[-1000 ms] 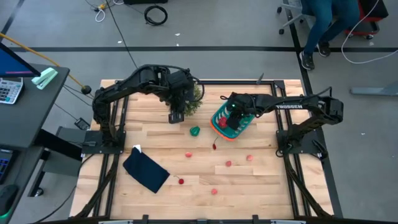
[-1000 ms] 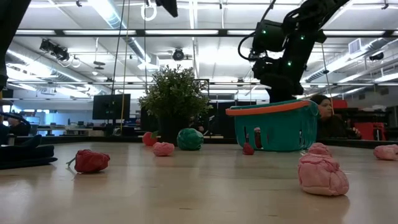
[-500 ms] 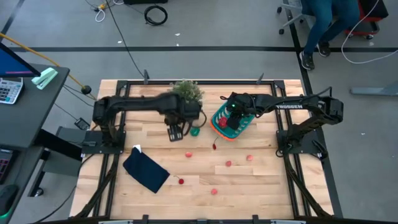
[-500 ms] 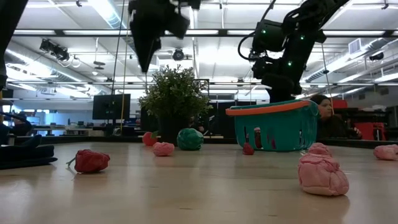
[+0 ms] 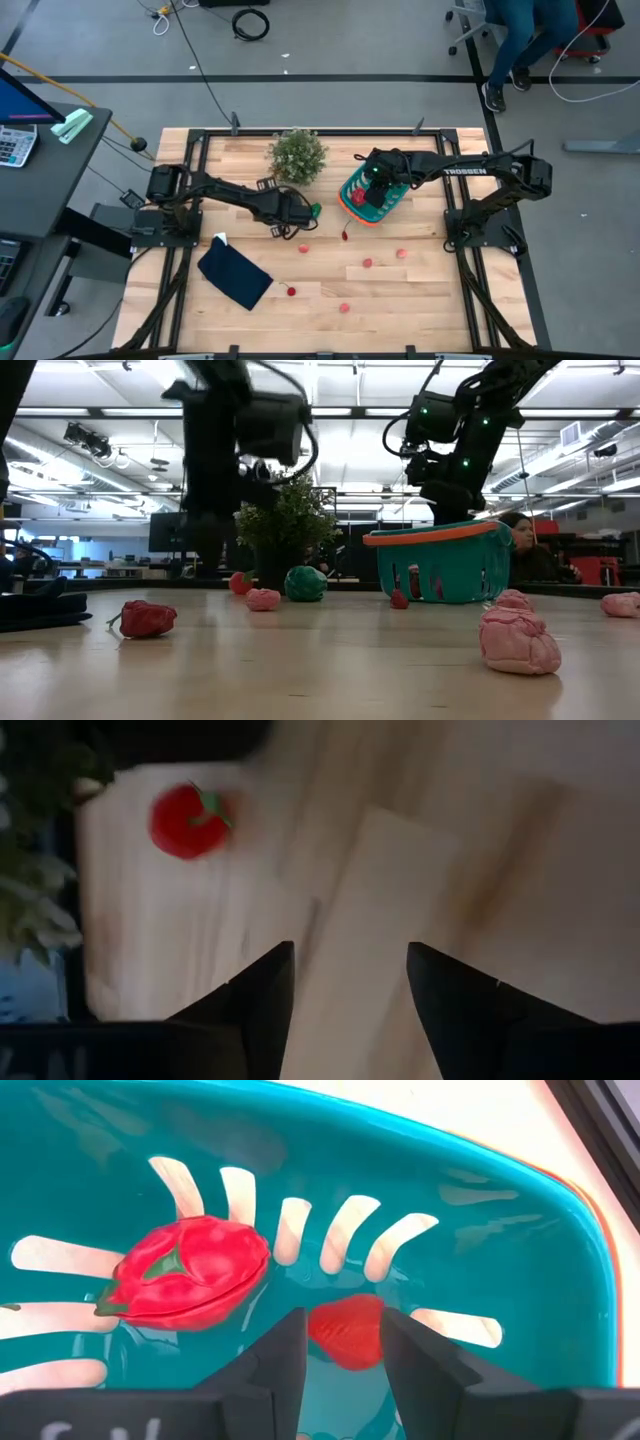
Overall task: Pick and placing Produce into tupperware
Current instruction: Put the red strawberry into the basket
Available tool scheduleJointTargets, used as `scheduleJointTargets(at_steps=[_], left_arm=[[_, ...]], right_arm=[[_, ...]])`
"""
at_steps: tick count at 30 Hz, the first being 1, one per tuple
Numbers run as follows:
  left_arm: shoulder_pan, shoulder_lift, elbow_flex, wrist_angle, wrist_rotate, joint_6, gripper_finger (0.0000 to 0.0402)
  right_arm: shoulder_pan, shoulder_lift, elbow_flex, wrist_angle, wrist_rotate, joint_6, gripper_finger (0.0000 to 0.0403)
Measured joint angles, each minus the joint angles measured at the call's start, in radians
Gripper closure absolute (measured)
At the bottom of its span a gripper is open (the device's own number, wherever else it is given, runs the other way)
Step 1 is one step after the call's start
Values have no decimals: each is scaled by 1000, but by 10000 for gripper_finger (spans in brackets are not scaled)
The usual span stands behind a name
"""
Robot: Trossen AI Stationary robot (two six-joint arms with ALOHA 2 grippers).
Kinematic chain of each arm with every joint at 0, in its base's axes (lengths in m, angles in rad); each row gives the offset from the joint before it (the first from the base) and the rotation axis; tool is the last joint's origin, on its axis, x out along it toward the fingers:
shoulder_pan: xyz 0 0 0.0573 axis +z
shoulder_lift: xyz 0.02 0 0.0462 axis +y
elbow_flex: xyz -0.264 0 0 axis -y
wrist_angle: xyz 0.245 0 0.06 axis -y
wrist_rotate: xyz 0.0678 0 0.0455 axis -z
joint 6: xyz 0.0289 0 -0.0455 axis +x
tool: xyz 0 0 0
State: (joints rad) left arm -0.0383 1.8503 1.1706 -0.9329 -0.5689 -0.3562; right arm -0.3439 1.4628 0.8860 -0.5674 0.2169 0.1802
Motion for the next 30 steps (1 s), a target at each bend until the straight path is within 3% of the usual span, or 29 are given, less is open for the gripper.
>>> scheduleJointTargets(at_steps=[4,8,20,30], left_arm=[[16,0,-73,123,-125,-1,210],[42,0,-113,152,-182,-25,217],[105,0,-212,439,-202,80,222],[163,0,-214,456,-224,82,224]], right_arm=[[0,0,0,0,0,1,266],[0,0,0,0,0,5,266],[0,0,0,0,0,3,266],[0,0,0,0,0,3,266]])
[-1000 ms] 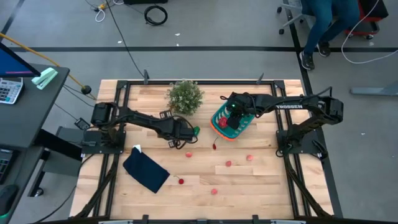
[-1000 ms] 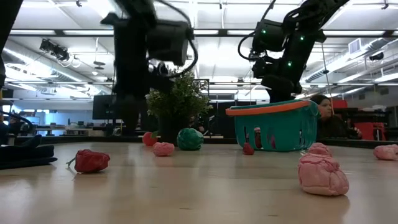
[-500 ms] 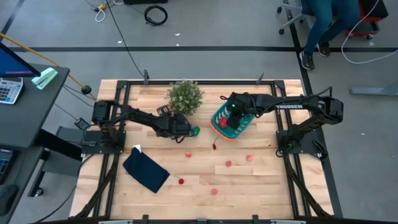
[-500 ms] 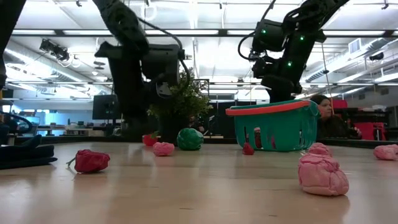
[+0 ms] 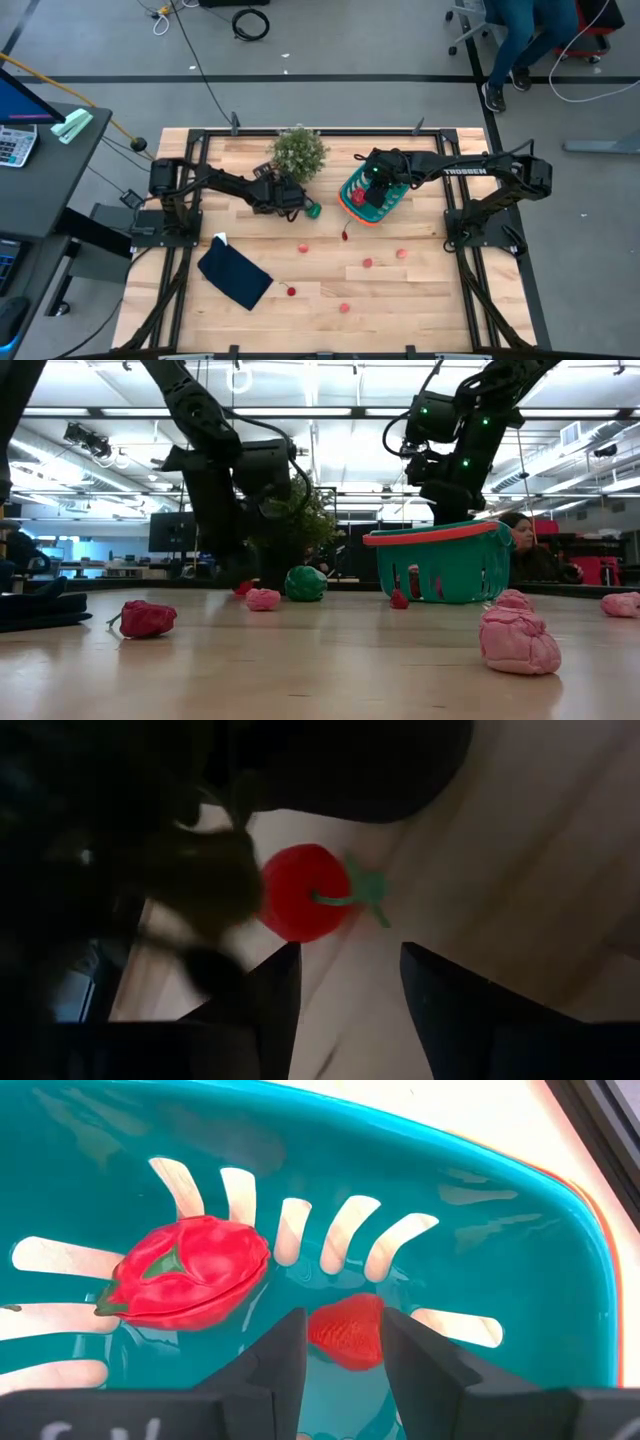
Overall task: Pick and placing Produce into tupperware
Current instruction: Put the red strawberry into the basket
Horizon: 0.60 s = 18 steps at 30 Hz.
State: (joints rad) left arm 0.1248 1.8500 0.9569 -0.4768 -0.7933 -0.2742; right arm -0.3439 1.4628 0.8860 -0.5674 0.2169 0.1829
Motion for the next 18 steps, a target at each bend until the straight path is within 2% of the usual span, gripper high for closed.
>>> scheduleJointTargets(at_steps=[7,11,14,18], left_arm=[[24,0,0,102,6,68,225],[25,0,0,109,13,55,238],[25,0,0,107,17,50,266],[26,0,0,107,39,51,326]], right_arm=[[0,0,0,0,0,0,266],[0,0,0,0,0,0,266],[0,0,0,0,0,0,266],[0,0,0,0,0,0,266]])
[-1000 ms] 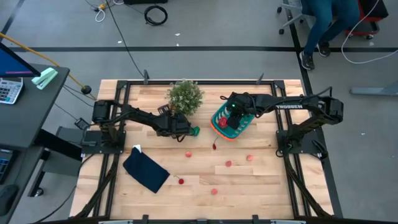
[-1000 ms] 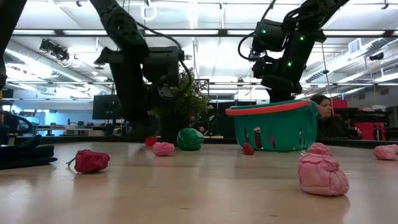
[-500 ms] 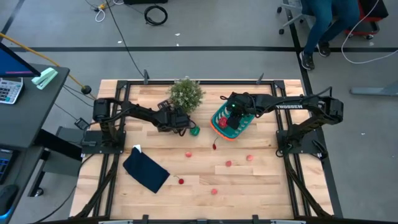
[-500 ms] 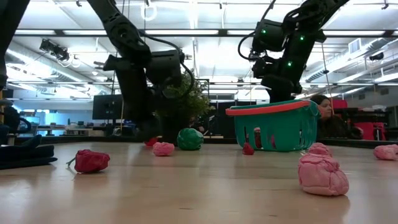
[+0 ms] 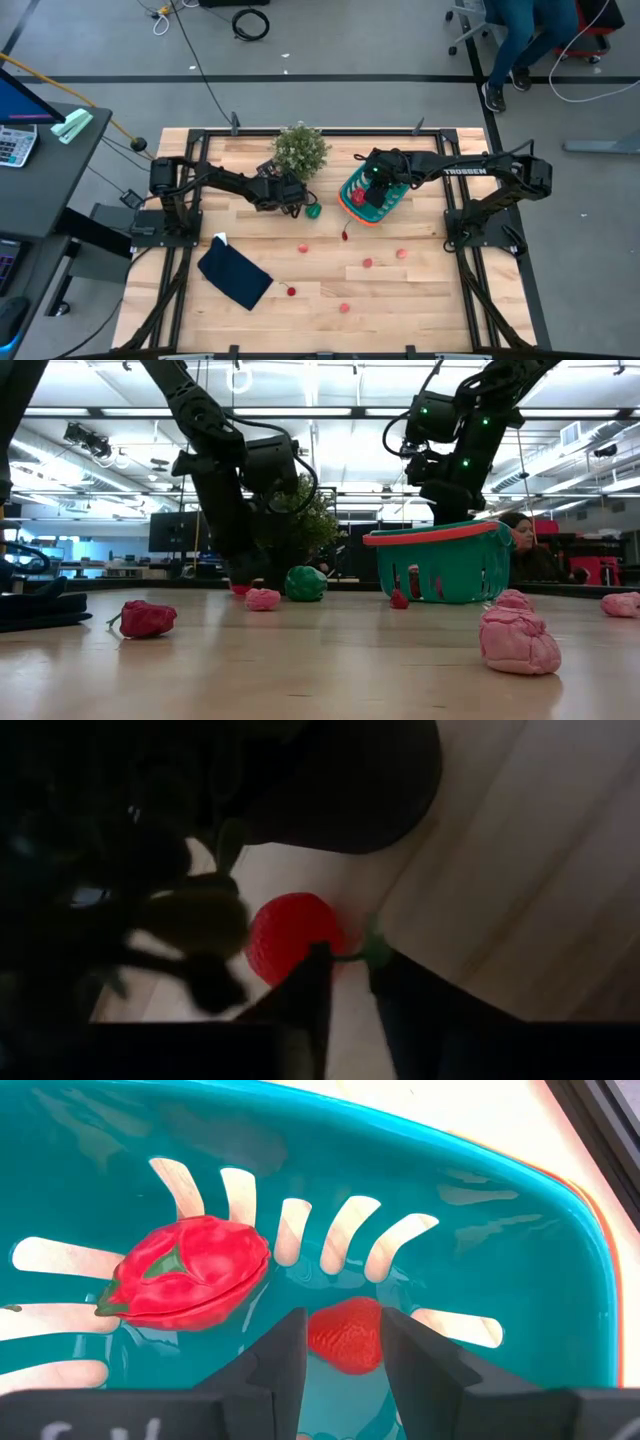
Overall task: Pick and placing Produce into tupperware
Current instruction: Put the red strawberry into the basket
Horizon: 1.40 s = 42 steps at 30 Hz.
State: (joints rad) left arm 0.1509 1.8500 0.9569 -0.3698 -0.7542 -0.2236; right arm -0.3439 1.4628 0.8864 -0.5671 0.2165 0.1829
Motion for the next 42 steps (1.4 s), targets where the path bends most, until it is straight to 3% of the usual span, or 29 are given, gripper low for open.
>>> scheduleJointTargets(at_steps=[5,17,26,35,38,42], left_arm=[[4,0,0,-10,34,9,393],[-73,-24,54,-151,35,8,398],[-127,-131,200,-353,37,-44,400],[-165,-214,414,-462,51,4,400],[-158,-215,498,-432,126,47,400],[-137,-216,544,-274,327,104,400]], right_arm=[[0,0,0,0,0,0,266],[-1,0,0,0,0,-2,266],[0,0,0,-13,-1,6,266],[0,-33,0,-198,-22,111,276],[0,-94,0,-252,-27,154,282],[13,-218,0,-275,-51,207,289]])
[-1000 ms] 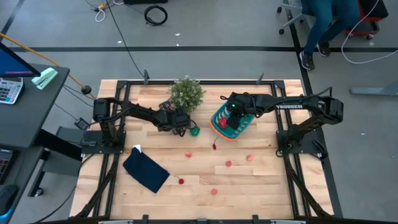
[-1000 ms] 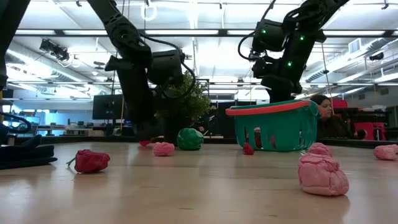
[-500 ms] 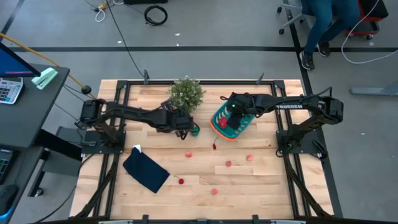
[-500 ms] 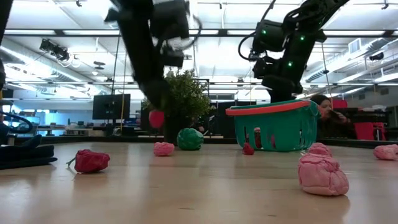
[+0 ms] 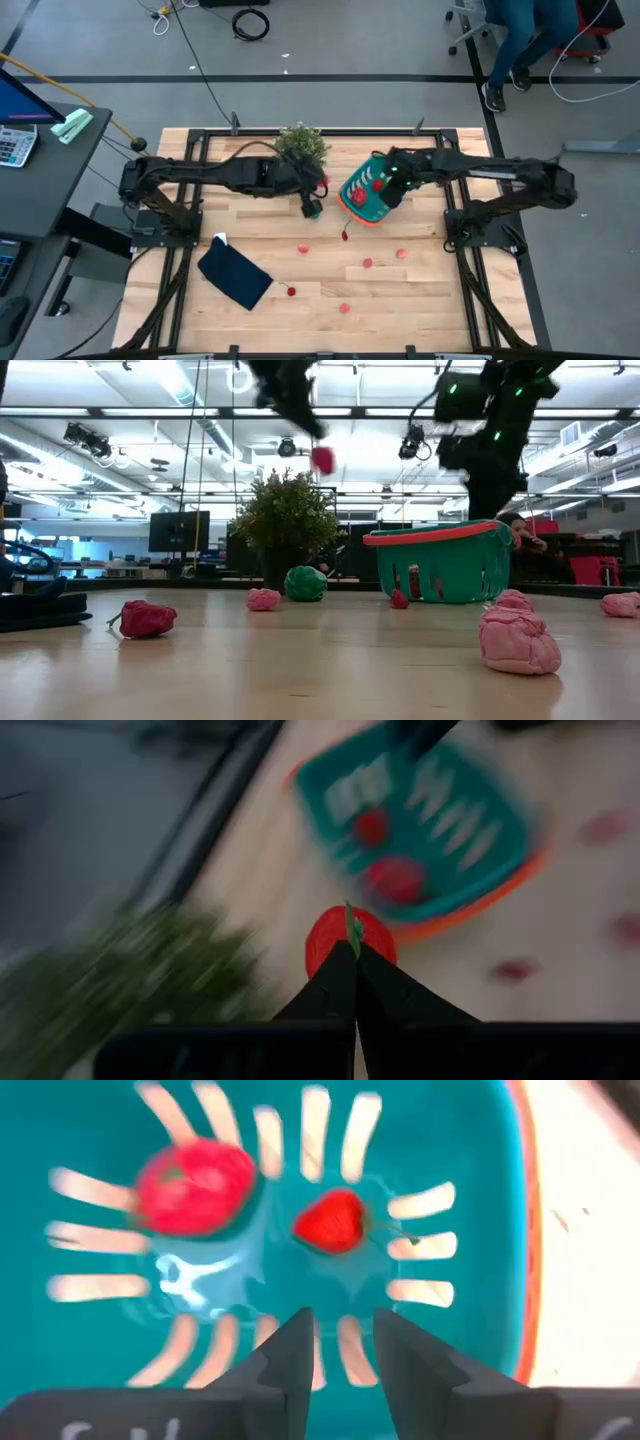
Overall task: Pick and placing Produce into tupperware
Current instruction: Put the red strawberry into the basket
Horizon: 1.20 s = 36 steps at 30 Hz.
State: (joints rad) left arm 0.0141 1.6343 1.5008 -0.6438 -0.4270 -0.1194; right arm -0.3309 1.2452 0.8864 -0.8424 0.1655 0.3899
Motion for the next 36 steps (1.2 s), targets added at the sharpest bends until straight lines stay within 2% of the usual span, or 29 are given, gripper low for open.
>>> scheduleJointTargets(at_steps=[2,4,9,14,17,20,27,32,36], left_arm=[[15,0,-1,100,113,24,400],[29,8,-1,169,179,27,400],[55,74,-3,264,189,25,400],[53,200,-3,365,202,3,399],[42,278,-3,461,208,0,398],[37,339,-3,538,211,-3,399],[51,411,-3,570,211,-60,394],[51,445,-3,573,251,-80,398],[49,456,-3,569,254,-80,385]], right_arm=[[21,-75,0,0,-16,25,291],[47,-147,0,-4,-42,58,291],[147,-312,0,-11,-30,165,291],[258,-390,0,-4,145,225,292],[310,-396,0,-4,243,235,292],[346,-386,0,-4,298,235,293],[390,-338,-1,-3,333,234,293],[410,-293,-1,-4,347,221,293],[413,-273,-1,-3,348,211,293]])
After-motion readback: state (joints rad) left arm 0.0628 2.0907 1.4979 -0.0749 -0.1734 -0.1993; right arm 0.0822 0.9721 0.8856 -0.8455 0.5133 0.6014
